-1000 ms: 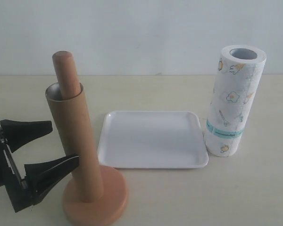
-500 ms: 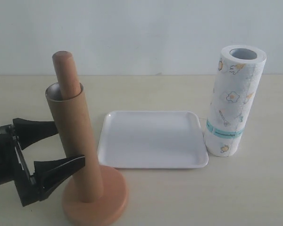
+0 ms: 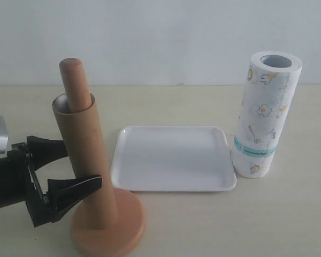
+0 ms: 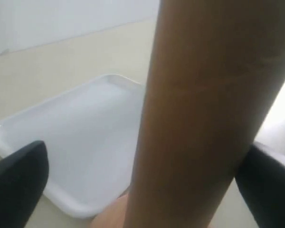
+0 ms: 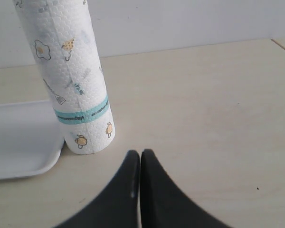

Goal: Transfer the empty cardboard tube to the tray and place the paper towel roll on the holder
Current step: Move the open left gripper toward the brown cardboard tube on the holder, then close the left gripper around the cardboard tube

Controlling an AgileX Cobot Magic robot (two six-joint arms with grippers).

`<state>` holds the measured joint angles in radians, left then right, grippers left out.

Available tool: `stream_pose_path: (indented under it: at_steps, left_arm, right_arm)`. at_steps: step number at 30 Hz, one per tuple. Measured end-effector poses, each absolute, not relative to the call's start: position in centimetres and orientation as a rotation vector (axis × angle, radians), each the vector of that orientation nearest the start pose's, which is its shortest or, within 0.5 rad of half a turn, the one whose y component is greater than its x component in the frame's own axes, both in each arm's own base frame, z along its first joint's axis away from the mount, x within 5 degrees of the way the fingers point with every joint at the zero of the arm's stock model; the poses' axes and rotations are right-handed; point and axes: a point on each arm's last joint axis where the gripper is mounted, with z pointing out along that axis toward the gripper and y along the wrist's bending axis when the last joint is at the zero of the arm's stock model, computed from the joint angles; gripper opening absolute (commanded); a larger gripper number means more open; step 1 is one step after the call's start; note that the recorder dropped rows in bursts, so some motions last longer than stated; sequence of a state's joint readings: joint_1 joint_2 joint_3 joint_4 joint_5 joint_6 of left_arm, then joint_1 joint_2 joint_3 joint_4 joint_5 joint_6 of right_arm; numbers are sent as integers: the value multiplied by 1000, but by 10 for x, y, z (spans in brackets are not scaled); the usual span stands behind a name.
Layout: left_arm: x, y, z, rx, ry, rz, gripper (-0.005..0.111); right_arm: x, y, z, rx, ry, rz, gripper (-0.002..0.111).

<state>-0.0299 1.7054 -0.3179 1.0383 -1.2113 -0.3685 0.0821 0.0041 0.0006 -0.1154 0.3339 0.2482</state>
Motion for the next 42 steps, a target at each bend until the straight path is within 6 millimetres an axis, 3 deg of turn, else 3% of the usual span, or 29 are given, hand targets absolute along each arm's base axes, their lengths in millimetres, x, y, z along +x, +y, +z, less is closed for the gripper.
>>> stream_pose_path:
  at_steps: [8, 14, 24, 28, 35, 38, 42]
  left_arm:
    - [210, -82, 144, 789, 1669, -838, 37]
    - [211, -82, 145, 789, 1665, -839, 8]
    - [210, -83, 144, 810, 1662, -847, 4]
    - [209, -83, 144, 815, 1663, -848, 21]
    - [209, -83, 144, 823, 1666, -847, 88]
    - [209, -83, 143, 828, 1669, -847, 98]
    - [209, -83, 143, 829, 1671, -845, 99]
  right_arm:
    - [54, 1, 183, 79, 1820, 122, 0]
    - [54, 1, 183, 79, 1820, 122, 0]
    - [54, 1, 183, 79, 1820, 122, 0]
    - [54, 1, 183, 79, 1820, 122, 0]
    - [54, 1, 183, 79, 1820, 122, 0]
    - [54, 1, 183, 79, 1820, 122, 0]
    - [54, 1, 183, 79, 1820, 122, 0]
